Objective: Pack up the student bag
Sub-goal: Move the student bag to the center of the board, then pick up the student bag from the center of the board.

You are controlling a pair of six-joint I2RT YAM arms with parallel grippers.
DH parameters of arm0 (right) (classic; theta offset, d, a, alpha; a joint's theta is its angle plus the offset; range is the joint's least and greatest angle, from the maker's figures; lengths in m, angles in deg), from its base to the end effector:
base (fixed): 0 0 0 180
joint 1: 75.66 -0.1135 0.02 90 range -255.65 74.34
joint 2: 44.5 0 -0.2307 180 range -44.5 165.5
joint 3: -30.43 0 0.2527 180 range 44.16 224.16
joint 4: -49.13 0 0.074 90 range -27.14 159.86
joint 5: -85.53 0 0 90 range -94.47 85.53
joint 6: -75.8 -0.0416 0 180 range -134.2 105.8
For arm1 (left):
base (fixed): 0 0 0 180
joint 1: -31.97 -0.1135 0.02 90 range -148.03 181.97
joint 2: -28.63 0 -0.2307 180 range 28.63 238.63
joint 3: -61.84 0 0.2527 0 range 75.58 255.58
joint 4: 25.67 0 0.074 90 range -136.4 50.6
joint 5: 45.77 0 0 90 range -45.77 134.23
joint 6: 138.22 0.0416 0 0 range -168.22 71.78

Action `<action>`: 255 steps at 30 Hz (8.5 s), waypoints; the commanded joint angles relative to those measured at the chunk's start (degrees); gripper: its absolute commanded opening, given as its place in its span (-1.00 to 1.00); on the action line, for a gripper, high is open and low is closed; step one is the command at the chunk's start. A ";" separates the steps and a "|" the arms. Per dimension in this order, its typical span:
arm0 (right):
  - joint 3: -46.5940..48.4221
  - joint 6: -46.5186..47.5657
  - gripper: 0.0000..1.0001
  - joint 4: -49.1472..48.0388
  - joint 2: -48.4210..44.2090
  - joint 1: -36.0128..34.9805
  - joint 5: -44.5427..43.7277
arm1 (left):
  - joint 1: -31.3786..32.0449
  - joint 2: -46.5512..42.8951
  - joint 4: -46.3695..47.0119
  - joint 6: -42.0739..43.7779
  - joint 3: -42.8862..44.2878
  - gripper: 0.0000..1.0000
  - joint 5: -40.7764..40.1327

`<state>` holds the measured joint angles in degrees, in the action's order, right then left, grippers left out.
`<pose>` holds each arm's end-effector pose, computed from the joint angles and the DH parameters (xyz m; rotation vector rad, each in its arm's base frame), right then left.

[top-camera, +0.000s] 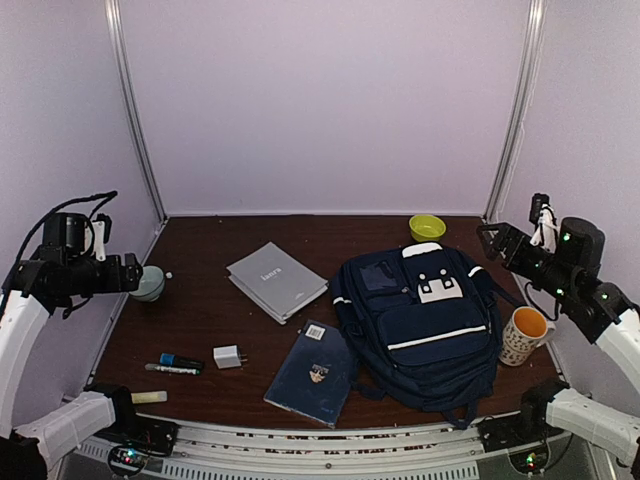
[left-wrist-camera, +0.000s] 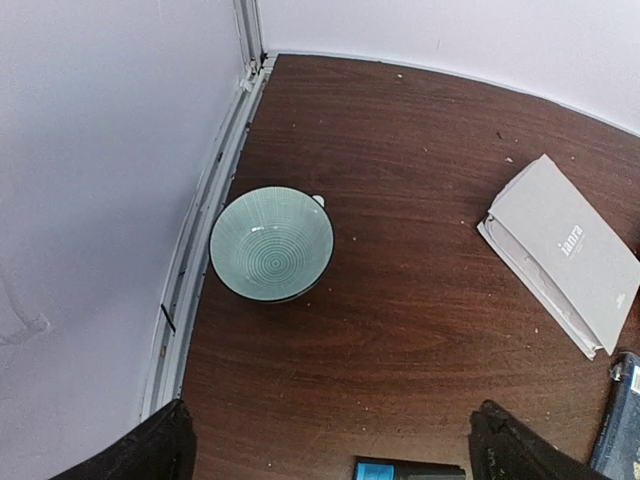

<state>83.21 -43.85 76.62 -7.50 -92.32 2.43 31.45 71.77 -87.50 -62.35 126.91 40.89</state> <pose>0.1823 0.0598 0.2977 0.1174 1.8224 0.6849 0.1747 0.0040 0.2915 -0.3196 2.2438 -0.0599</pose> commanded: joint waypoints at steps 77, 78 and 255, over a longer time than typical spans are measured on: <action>-11.04 -46.11 0.28 33.55 9.17 -25.69 -7.94 | -0.77 -1.39 1.02 -0.81 2.19 0.90 2.40; -11.42 -46.11 0.18 32.66 9.39 -25.69 -7.59 | -0.79 -1.43 1.07 -0.81 2.19 0.89 2.45; -8.61 -4.03 0.76 16.27 -5.43 -15.32 -8.84 | 64.11 72.79 41.46 19.43 38.80 -1.00 -6.63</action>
<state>78.62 -49.60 101.45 -9.12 -107.66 -6.66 99.65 149.89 -49.86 -36.63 167.56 34.51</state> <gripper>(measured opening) 0.884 0.028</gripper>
